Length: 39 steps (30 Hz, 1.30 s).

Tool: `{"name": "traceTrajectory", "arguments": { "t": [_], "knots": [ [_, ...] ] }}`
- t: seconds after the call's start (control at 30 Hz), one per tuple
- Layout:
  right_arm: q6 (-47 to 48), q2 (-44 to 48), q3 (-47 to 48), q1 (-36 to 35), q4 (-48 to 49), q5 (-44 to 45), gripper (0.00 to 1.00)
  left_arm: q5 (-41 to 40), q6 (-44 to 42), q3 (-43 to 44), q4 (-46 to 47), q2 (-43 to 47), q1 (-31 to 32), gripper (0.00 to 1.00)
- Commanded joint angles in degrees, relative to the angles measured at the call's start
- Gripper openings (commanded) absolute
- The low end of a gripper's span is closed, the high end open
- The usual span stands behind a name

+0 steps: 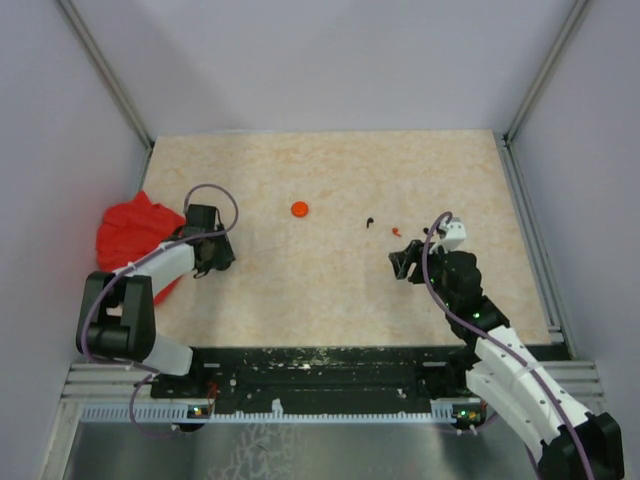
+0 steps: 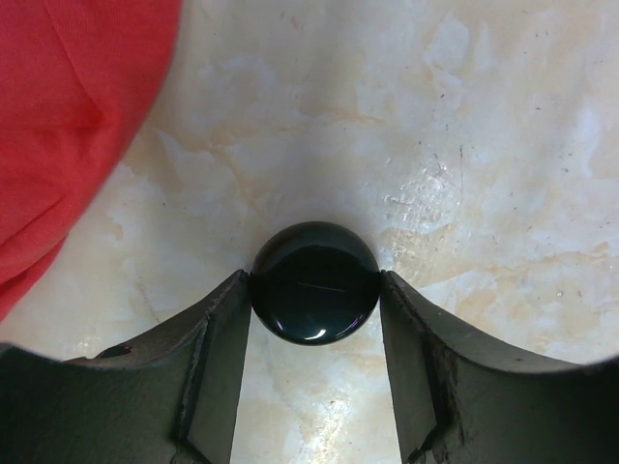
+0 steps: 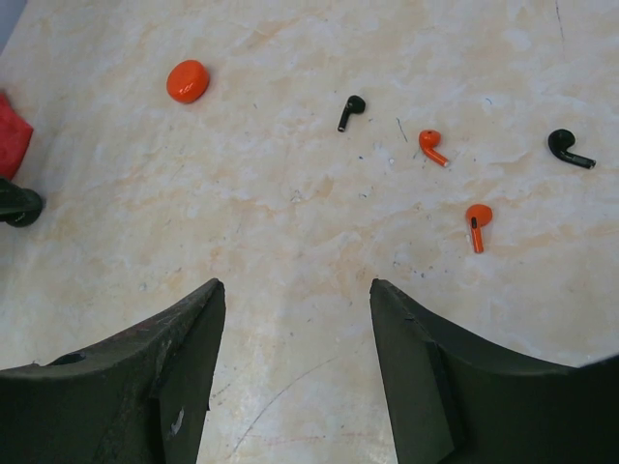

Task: Insert the wireless bluetooth earbuds into the charging case
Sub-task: Pick up the charging case at the center of the board.

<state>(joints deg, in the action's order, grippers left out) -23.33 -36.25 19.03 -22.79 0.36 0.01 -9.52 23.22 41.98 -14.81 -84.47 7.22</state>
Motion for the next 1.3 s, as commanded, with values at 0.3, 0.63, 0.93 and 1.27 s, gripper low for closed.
{"name": "traceTrajectory", "arguments": {
  "t": [0.3,0.63,0.93,1.27],
  "knots": [
    [0.33,2.04,0.21,-0.94,2.8,0.43,0.63,0.82,-3.43,4.23,-5.86,-3.98,3.39,0.63],
    [0.31,1.55,-0.27,-0.94,3.68,-0.01,0.63,-2.75,-5.48,6.6,-9.18,-6.39,7.51,0.65],
    [0.24,1.17,-0.22,-0.94,3.86,-0.08,0.63,-4.22,-5.67,7.7,-8.99,-8.42,9.59,0.57],
    [0.52,-1.47,1.48,-0.94,3.52,-5.31,0.63,-4.93,-7.8,6.32,-0.47,-5.08,20.53,0.49]
  ]
}}
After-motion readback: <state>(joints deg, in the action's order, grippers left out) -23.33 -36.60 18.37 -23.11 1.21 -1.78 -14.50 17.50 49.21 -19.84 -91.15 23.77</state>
